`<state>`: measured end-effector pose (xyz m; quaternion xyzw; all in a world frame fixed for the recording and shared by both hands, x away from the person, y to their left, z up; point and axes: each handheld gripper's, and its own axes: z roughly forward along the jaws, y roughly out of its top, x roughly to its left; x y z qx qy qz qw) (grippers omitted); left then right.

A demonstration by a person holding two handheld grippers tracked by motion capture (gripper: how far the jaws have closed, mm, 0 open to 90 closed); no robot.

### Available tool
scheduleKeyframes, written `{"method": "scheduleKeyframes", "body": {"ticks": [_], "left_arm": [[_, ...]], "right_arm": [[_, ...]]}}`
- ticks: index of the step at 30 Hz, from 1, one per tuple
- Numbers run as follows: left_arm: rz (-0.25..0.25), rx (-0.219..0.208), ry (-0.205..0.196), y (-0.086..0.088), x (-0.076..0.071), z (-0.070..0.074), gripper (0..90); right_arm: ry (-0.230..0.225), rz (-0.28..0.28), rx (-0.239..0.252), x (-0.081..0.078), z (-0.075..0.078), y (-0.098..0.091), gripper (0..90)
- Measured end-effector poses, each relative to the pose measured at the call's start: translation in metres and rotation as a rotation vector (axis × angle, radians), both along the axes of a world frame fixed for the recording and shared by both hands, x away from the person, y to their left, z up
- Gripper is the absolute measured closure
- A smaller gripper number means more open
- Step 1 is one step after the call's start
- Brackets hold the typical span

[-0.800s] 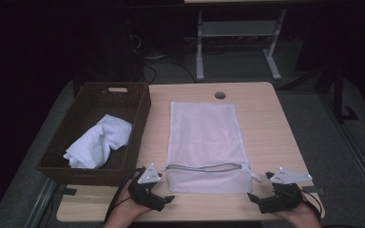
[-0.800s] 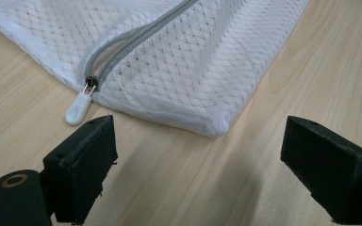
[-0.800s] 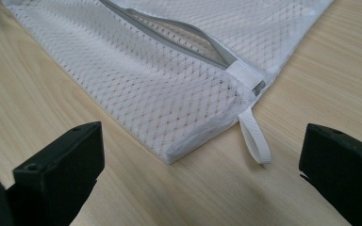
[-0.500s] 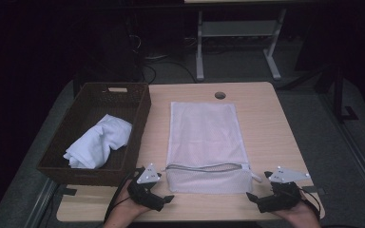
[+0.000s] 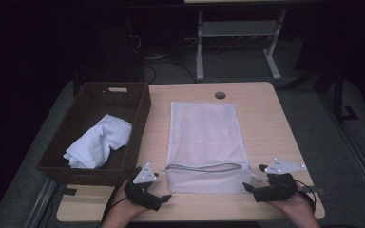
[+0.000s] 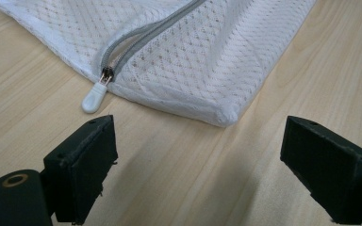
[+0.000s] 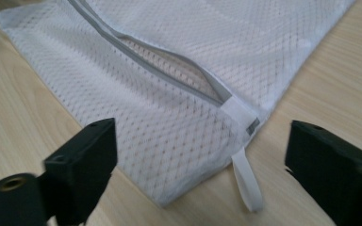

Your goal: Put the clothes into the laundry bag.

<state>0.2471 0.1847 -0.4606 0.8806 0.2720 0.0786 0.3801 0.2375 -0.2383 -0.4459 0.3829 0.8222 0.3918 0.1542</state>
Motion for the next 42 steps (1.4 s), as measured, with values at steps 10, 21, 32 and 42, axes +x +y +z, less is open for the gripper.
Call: {"method": "scheduleKeyframes", "body": {"ticks": [10, 21, 32, 42], "left_arm": [[0.009, -0.005, -0.003, 0.003, 0.0, 0.001, 10.8], [0.011, -0.001, -0.001, 0.003, -0.001, 0.001, 10.9], [0.016, -0.005, 0.001, 0.003, 0.0, 0.001, 10.9], [0.015, -0.002, -0.001, 0.004, 0.0, 0.001, 11.0]], "right_arm": [[0.016, 0.02, 0.006, 0.017, 0.004, 0.007, 16.2], [0.036, 0.017, 0.019, 0.035, 0.012, 0.01, 26.8], [0.056, -0.017, 0.003, 0.065, 0.019, 0.014, 50.2], [0.036, -0.04, -0.042, 0.088, 0.024, 0.018, 78.7]]}}
